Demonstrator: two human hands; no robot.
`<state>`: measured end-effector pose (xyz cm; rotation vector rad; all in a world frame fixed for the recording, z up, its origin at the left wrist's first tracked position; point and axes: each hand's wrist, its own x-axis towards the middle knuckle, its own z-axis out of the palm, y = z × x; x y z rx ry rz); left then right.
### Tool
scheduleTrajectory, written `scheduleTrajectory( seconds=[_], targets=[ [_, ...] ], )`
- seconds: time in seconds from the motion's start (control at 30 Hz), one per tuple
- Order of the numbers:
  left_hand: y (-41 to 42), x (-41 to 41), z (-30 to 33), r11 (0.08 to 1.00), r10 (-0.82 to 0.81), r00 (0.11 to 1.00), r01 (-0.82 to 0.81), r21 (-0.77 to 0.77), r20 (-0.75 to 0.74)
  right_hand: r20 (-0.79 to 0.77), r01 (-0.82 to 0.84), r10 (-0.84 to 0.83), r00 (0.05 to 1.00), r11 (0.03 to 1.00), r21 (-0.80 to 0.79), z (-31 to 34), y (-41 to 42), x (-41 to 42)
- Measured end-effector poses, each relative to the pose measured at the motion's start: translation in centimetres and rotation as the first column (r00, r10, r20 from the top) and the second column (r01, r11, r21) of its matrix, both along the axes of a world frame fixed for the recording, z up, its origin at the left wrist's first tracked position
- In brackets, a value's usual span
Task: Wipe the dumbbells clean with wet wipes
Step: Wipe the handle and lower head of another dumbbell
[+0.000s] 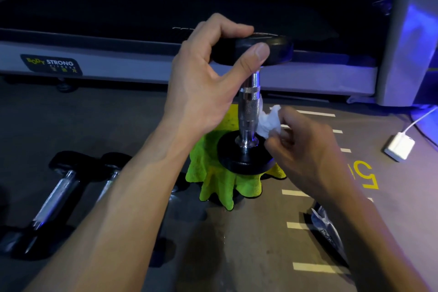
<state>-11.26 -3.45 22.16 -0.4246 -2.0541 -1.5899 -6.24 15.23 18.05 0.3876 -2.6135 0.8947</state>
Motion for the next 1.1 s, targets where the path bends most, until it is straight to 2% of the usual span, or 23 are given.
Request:
scheduleTrajectory(
  seconds=[0.13, 0.23, 0.3, 0.4, 0.5, 0.6, 0.73, 0.83, 1.0, 1.1],
  targets=[
    [0.1, 0.1, 0.0, 1.0, -0.006, 1.0, 0.006, -0.005, -0.002, 0.014, 0.132, -0.133, 0.991, 0.989, 0.066, 0.3, 0.4, -1.4],
    [0.1, 0.1, 0.0, 1.0, -0.008, 1.0, 0.009, -0.007, 0.002, 0.03, 0.093, -0.092, 0.995, 0.995, -0.044, 0.3, -0.1, -1.5],
    [0.1, 0.1, 0.0, 1.0, -0.003, 1.0, 0.003, -0.005, -0.001, 0.031, 0.097, -0.096, 0.995, 0.993, -0.06, 0.2, -0.4, -1.4],
    [0.1, 0.0, 0.0, 1.0, 0.002, 1.0, -0.002, -0.003, 0.002, 0.111, 0.223, -0.207, 0.972, 0.962, -0.16, 0.0, -0.4, -2.1],
    [0.2, 0.0, -0.1, 1.0, 0.005, 1.0, -0.005, -0.001, 0.003, 0.091, 0.3, -0.286, 0.954, 0.924, -0.236, 0.1, -0.6, -2.7],
    [0.2, -0.1, -0.1, 1.0, 0.002, 1.0, -0.002, -0.001, 0.004, 0.141, 0.164, -0.128, 0.982, 0.946, -0.28, 0.1, -1.5, -1.2],
    [0.1, -0.2, 0.0, 1.0, -0.006, 1.0, 0.006, 0.003, 0.008, 0.239, -0.04, 0.116, 0.964, 0.953, -0.302, 0.5, -2.1, 2.1],
    [0.1, -0.3, 0.0, 1.0, -0.006, 1.0, 0.005, 0.006, 0.01, 0.246, -0.106, 0.22, 0.944, 0.907, -0.407, 0.8, -1.9, 2.8],
    [0.3, -0.2, 0.0, 1.0, -0.005, 1.0, 0.005, 0.001, 0.003, 0.135, 0.039, 0.003, 0.991, 0.95, -0.31, -0.2, -2.1, 1.3],
    [0.4, -0.2, 0.0, 1.0, 0.0, 1.0, 0.0, 0.002, -0.004, 0.146, 0.121, -0.061, 0.987, 0.885, -0.45, -1.0, -2.7, 0.3]
  ],
)
